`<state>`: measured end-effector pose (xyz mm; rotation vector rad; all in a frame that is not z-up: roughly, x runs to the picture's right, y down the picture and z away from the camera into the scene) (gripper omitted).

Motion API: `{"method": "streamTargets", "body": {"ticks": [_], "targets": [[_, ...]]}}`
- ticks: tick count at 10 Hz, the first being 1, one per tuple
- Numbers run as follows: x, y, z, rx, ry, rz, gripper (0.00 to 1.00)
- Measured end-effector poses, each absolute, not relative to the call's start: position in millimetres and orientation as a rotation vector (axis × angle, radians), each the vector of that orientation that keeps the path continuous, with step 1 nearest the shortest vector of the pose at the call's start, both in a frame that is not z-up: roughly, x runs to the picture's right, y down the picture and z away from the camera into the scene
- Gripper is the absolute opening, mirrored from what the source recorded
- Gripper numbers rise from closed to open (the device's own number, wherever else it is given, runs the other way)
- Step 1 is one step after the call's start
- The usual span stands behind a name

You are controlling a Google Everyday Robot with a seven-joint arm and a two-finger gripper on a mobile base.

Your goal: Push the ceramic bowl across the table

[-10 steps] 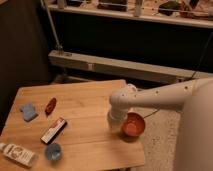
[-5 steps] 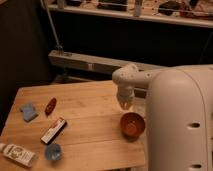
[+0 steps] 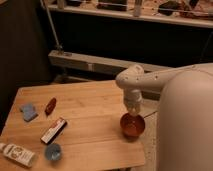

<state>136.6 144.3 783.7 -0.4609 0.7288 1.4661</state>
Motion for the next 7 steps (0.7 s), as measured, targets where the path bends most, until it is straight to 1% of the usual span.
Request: {"method": "streamTargets", "body": {"ticks": [3, 7], "targets": [[95.6, 151.8, 785.8, -0.525, 0.638, 1.448, 0.00], [47.0, 167.8, 777.5, -0.593, 0.567, 1.346, 0.00]]}}
